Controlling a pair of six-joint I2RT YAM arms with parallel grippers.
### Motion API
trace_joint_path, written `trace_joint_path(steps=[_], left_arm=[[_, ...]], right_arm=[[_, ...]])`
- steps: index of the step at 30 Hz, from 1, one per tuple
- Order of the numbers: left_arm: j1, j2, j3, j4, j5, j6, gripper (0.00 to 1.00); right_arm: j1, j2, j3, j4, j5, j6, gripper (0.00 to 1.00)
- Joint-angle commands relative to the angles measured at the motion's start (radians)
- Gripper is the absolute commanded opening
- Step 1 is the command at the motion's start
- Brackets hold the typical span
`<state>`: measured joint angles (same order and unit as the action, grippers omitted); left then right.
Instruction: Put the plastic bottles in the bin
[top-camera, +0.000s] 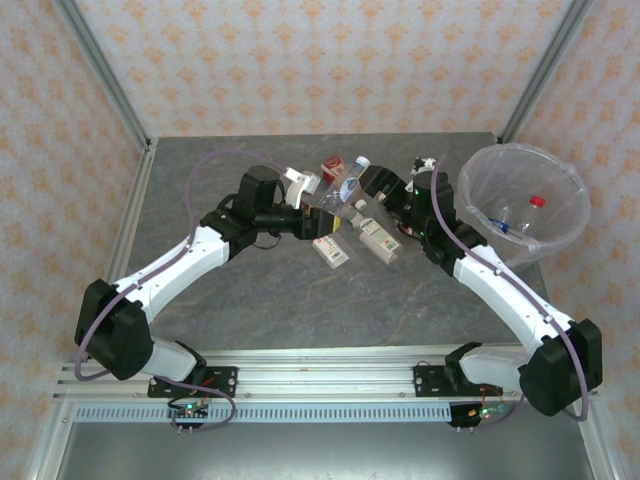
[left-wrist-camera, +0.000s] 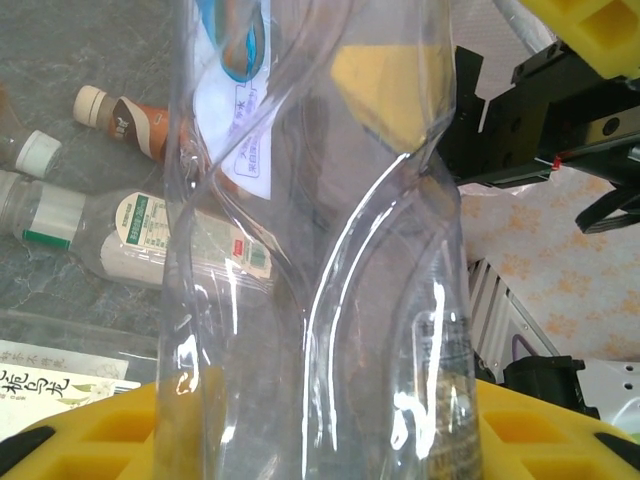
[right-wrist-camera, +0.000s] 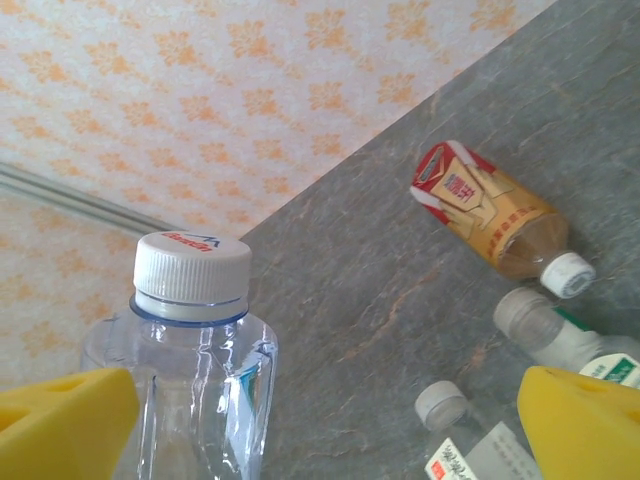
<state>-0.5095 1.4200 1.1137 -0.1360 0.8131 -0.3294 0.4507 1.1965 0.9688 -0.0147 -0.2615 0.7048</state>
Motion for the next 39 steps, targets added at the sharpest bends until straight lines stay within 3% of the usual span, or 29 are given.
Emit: trace_joint_path(steps=[1,5,9,15,21,27,36,39], left_arm=[[-0.026,-0.031,0.038,-0.041,0.136,0.073,0.44],[-0.043,-0.028,0.044,-0.028,0.131,0.07,0.45],[-0.046,-0.029,0.037,0.0,0.092,0.05,0.44],[-0.044,-0.004,0.039,0.022,-0.037,-0.006,0.44],[-0.044,0.046,0.062,0.073,0.018,-0.043,0.44],[-0.044,0.048,0.063,0.046,-0.016,-0.03,0.44],[-0.046,0.025,0.025,0.143,0.119,-0.018,0.44],[-0.047,0.025,0.027,0.121,0.121,0.003,0.44]], right_arm=[[-0.008,0.027,0.042,0.116,-0.124,0.027,0.99],[-0.008,0.075,0.085,0.135,-0.236,0.061,0.99],[-0.009,0.084,0.076,0.185,-0.254,0.095,0.99],[-0.008,0.044,0.016,0.347,-0.324,0.113,0.99],[-0.008,0.029,0.0,0.299,-0.284,0.081,0.99],[-0.008,0.011,-0.058,0.475,-0.311,0.105,0.99],[-0.007,0.055,-0.025,0.341,-0.246,0.11,1.0],[-0.009,0.053,-0.013,0.323,-0.225,0.101,0.94]])
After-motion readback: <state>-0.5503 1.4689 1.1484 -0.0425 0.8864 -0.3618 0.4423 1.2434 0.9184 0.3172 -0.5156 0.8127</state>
